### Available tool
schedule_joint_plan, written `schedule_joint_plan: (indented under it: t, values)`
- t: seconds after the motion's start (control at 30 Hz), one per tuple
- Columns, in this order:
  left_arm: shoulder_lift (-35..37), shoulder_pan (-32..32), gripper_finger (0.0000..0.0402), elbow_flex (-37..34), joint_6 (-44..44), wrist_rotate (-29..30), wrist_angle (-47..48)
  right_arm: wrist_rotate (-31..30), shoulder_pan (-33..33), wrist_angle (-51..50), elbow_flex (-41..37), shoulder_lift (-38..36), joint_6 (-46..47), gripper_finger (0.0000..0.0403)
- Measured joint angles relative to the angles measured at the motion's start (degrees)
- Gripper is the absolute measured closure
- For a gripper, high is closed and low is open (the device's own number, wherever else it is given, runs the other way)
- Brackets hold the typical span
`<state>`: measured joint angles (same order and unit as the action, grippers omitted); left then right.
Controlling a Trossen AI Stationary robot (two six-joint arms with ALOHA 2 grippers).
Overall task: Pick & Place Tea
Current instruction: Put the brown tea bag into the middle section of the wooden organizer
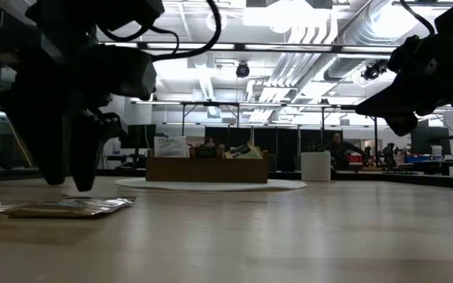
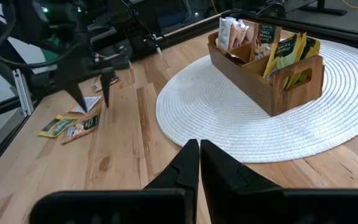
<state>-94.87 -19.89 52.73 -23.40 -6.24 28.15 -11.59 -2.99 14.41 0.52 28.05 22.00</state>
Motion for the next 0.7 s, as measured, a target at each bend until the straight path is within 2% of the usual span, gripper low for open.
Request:
schedule_joint_plan:
  t: [0.13,0.7]
  values:
    - [-1.8,-0.5,0.0188,0.2,-0.6,-1.3,-2.5,0.0,0.0,0.0,0.0,0.0,0.0,0.0391]
    - [-4.5,-0.4,0.0189,1.0,-1.4,2.1,-3.2,0.0,0.0,0.0,0.0,0.0,0.0,0.0391]
